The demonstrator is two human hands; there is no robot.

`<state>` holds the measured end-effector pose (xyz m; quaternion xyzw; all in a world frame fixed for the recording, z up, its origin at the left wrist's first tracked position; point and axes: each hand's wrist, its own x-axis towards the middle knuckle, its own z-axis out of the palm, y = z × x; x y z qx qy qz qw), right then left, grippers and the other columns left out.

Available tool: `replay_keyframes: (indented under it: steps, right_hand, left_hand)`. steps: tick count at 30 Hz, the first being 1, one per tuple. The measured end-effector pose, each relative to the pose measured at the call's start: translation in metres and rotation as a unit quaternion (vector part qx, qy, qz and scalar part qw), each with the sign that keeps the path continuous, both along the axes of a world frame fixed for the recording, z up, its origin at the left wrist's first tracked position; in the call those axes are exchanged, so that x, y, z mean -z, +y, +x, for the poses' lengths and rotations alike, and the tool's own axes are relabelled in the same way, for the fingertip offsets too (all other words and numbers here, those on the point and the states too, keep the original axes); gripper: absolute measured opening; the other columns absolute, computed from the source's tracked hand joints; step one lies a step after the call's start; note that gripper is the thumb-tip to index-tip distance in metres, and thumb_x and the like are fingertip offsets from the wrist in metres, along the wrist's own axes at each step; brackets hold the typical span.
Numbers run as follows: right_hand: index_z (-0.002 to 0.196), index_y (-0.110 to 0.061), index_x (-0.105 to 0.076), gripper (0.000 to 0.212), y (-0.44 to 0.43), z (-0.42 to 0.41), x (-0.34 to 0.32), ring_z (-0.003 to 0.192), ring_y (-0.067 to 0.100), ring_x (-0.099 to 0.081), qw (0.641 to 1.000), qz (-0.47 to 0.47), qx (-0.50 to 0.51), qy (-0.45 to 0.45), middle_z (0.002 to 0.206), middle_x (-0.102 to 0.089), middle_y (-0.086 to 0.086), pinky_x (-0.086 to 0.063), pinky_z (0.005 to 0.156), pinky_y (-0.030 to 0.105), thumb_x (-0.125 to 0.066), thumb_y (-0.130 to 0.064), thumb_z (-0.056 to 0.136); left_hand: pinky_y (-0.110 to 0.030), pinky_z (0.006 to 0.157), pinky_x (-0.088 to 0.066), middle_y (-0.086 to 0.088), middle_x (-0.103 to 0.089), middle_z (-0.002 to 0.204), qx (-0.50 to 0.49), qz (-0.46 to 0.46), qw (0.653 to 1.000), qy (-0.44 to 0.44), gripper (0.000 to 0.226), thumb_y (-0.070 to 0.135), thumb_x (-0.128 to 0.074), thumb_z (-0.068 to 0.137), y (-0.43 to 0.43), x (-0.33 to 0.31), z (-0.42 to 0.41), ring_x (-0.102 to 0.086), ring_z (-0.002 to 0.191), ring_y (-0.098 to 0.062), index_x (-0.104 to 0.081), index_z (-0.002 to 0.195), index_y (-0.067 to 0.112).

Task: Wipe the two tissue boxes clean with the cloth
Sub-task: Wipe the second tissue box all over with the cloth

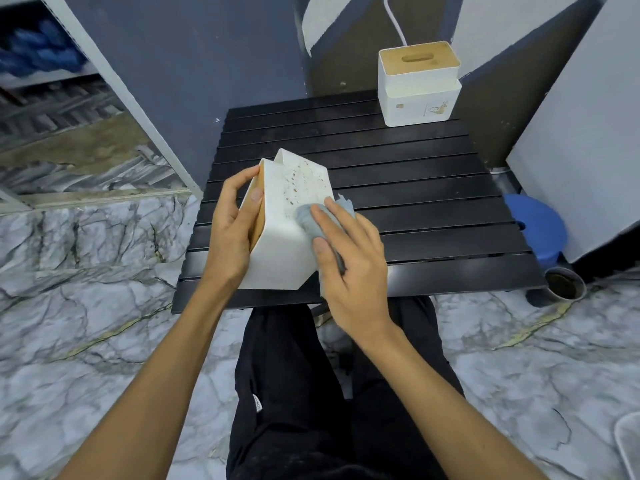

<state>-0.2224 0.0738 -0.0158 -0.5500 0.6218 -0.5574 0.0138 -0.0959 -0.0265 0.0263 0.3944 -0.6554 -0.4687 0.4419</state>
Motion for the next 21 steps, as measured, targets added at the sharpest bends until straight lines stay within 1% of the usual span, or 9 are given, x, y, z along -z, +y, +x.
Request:
replay_keyframes:
  steps: [1,3,6,8,12,14,17,19,21]
  right_hand:
    - [0.132,-0.017,-0.061,0.035,0.005,0.002,0.004,0.131,0.025,-0.047,1.0,0.001,0.0,0.012,0.142,-0.054,0.002,-0.036,0.107,0.048,-0.047,-0.026,0.101]
    - [0.132,-0.018,-0.061,0.034,0.012,0.009,0.006,0.132,0.028,-0.046,0.997,-0.006,0.001,0.074,0.144,-0.052,0.003,-0.035,0.108,0.045,-0.047,-0.026,0.102]
    - [0.131,-0.019,-0.062,0.033,0.009,0.016,-0.003,0.132,0.028,-0.046,0.989,-0.026,-0.003,0.143,0.142,-0.053,0.004,-0.036,0.104,0.042,-0.048,-0.027,0.102]
    - [0.131,-0.019,-0.062,0.033,-0.001,0.015,-0.011,0.13,0.027,-0.047,0.99,-0.024,0.001,0.14,0.142,-0.055,0.003,-0.038,0.103,0.042,-0.049,-0.028,0.102]
    - [0.129,-0.021,-0.064,0.035,-0.012,0.006,-0.018,0.122,0.021,-0.05,0.998,0.005,0.026,0.052,0.138,-0.058,-0.004,-0.04,0.101,0.039,-0.048,-0.032,0.101]
    - [0.129,-0.02,-0.065,0.036,-0.009,0.002,-0.013,0.122,0.021,-0.051,0.999,0.002,0.019,0.033,0.137,-0.058,-0.004,-0.039,0.101,0.04,-0.046,-0.033,0.101]
    - [0.129,-0.018,-0.064,0.034,-0.001,0.006,-0.005,0.125,0.026,-0.051,0.996,-0.02,0.016,0.08,0.138,-0.058,0.001,-0.037,0.104,0.041,-0.046,-0.03,0.103]
    - [0.129,-0.019,-0.064,0.033,0.001,0.014,-0.004,0.125,0.029,-0.051,0.99,-0.041,0.017,0.135,0.138,-0.058,0.004,-0.037,0.103,0.041,-0.047,-0.029,0.103]
    - [0.129,-0.02,-0.064,0.032,-0.004,0.021,-0.011,0.124,0.029,-0.052,0.986,-0.048,0.018,0.158,0.137,-0.058,0.004,-0.039,0.101,0.041,-0.049,-0.029,0.102]
  left_hand:
    - [-0.017,0.074,-0.051,0.018,-0.067,0.114,-0.003,-0.002,1.0,-0.002,0.035,0.028,-0.046,0.104,0.0,0.001,0.001,-0.065,0.095,-0.001,-0.05,0.136,0.015]
    - [-0.018,0.078,-0.05,0.012,-0.064,0.121,-0.004,-0.01,1.0,-0.009,0.037,0.031,-0.046,0.103,0.0,0.001,0.002,-0.064,0.103,-0.004,-0.05,0.136,0.016]
    - [-0.016,0.083,-0.049,0.013,-0.06,0.124,-0.001,-0.023,1.0,-0.018,0.033,0.02,-0.042,0.107,0.002,-0.002,0.001,-0.061,0.108,0.003,-0.049,0.138,0.009]
    - [-0.015,0.083,-0.049,0.011,-0.06,0.124,0.003,-0.025,1.0,-0.014,0.034,0.016,-0.04,0.107,0.004,-0.002,0.0,-0.062,0.107,0.003,-0.047,0.139,0.007]
    - [-0.016,0.074,-0.052,0.019,-0.07,0.109,0.01,-0.006,1.0,0.002,0.033,0.017,-0.041,0.107,0.005,-0.003,-0.002,-0.067,0.094,0.001,-0.046,0.139,0.009]
    - [-0.017,0.074,-0.052,0.017,-0.07,0.111,0.012,-0.001,1.0,0.002,0.033,0.018,-0.042,0.106,0.004,-0.004,-0.003,-0.067,0.094,-0.001,-0.047,0.137,0.01]
    - [-0.019,0.08,-0.051,-0.002,-0.062,0.13,0.008,-0.009,1.0,0.001,0.035,0.023,-0.044,0.106,0.003,-0.002,-0.001,-0.064,0.105,-0.008,-0.048,0.138,0.01]
    - [-0.018,0.085,-0.05,-0.005,-0.058,0.135,0.004,-0.02,1.0,-0.002,0.036,0.021,-0.042,0.107,0.004,-0.002,-0.001,-0.061,0.112,-0.005,-0.047,0.139,0.008]
    - [-0.016,0.085,-0.05,-0.006,-0.056,0.137,0.003,-0.019,1.0,0.002,0.035,0.017,-0.039,0.107,0.007,-0.003,-0.002,-0.06,0.113,0.0,-0.046,0.14,0.005]
